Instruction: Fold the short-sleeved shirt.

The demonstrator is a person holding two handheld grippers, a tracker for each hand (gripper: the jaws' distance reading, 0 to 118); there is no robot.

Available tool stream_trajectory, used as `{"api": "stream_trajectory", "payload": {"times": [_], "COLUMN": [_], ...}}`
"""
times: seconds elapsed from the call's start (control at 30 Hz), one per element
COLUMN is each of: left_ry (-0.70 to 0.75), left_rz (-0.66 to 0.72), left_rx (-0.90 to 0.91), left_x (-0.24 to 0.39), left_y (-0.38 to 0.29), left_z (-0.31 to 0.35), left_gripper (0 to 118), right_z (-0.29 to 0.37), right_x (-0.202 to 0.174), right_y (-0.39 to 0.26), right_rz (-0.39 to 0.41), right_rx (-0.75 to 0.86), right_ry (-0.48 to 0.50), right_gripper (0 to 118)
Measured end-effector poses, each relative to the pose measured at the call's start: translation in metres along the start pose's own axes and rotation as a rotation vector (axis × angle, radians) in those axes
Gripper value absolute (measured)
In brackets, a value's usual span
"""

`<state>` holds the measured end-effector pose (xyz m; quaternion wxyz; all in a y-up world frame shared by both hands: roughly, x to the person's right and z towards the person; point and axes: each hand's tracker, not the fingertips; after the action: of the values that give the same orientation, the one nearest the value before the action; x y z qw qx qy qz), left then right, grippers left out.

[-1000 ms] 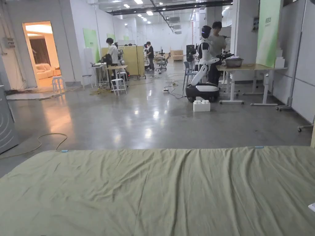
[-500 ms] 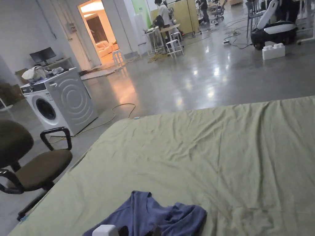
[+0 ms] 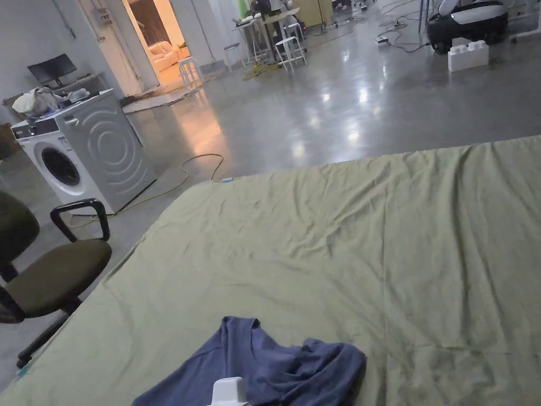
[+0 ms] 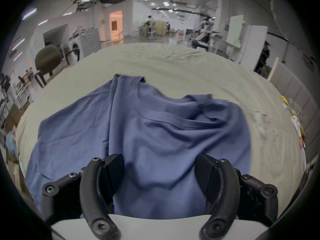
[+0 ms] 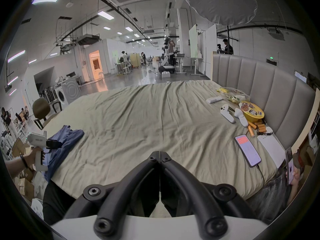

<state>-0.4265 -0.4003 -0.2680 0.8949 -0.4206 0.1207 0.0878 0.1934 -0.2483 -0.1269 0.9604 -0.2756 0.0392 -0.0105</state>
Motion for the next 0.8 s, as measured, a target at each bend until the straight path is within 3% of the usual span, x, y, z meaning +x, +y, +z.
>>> {"api": "stream_trajectory", "payload": {"times": [0.1,0.13,0.17,0.23,0.27,0.3,0.37,0.43,0.5,0.53,0.6,0.67,0.73,0.8], "left_ry": [-0.019,0.017,0.039,0.006,-0.001,0.024,0.099,0.046,-0.076,-0.12,-0.12,-0.129,-0.215,-0.301], "left_rz": [0.074,-0.035,-0.054,-0.072,-0.082,-0.101,-0.13,-0.093,0.249,0.337,0.324,0.272,0.358,0.346], "left_rx": [-0.089,-0.034,-0.048,-0.059,-0.047,-0.035,-0.074,-0.098,-0.105,-0.088,0.05,0.073,0.101,0.215], "left_x": [0.001,0.008,0.009,0.013,0.017,0.023,0.028,0.019,-0.013,-0.023,-0.026,-0.018,-0.015,0.003], "left_y": [-0.005,-0.003,-0.002,0.002,0.004,0.007,0.009,0.016,0.033,0.039,0.057,0.081,0.107,0.136], "left_z": [-0.02,-0.016,-0.016,-0.013,-0.009,-0.007,-0.015,-0.018,-0.009,0.001,0.029,0.051,0.071,0.094], "left_gripper": [84,84,82,55,24,2,2,2,2,2,2,2,2,2], "right_z": [-0.007,-0.009,-0.011,-0.013,-0.015,-0.016,-0.015,-0.012,-0.009,-0.006,-0.002,0.001,0.004,0.009], "right_x": [-0.001,-0.002,-0.004,-0.005,-0.006,-0.007,-0.008,-0.005,-0.001,0.003,0.008,0.014,0.022,0.028], "right_y": [-0.001,0.0,-0.001,-0.002,-0.002,-0.002,-0.003,-0.005,-0.005,-0.006,-0.008,-0.011,-0.014,-0.02], "right_rz": [0.014,0.018,0.02,0.023,0.021,0.022,0.024,0.021,0.014,0.01,0.013,0.005,-0.013,-0.025], "right_rx": [-0.017,-0.029,-0.032,-0.038,-0.042,-0.047,-0.049,-0.036,-0.026,-0.02,-0.01,-0.002,0.0,0.009], "right_ry": [-0.012,-0.014,-0.015,-0.002,0.005,0.01,0.025,0.038,0.054,0.058,0.059,0.058,0.064,0.057], "right_gripper": [1,1,1,1,1,1,1,1,1,1,1,1,1,1]}}
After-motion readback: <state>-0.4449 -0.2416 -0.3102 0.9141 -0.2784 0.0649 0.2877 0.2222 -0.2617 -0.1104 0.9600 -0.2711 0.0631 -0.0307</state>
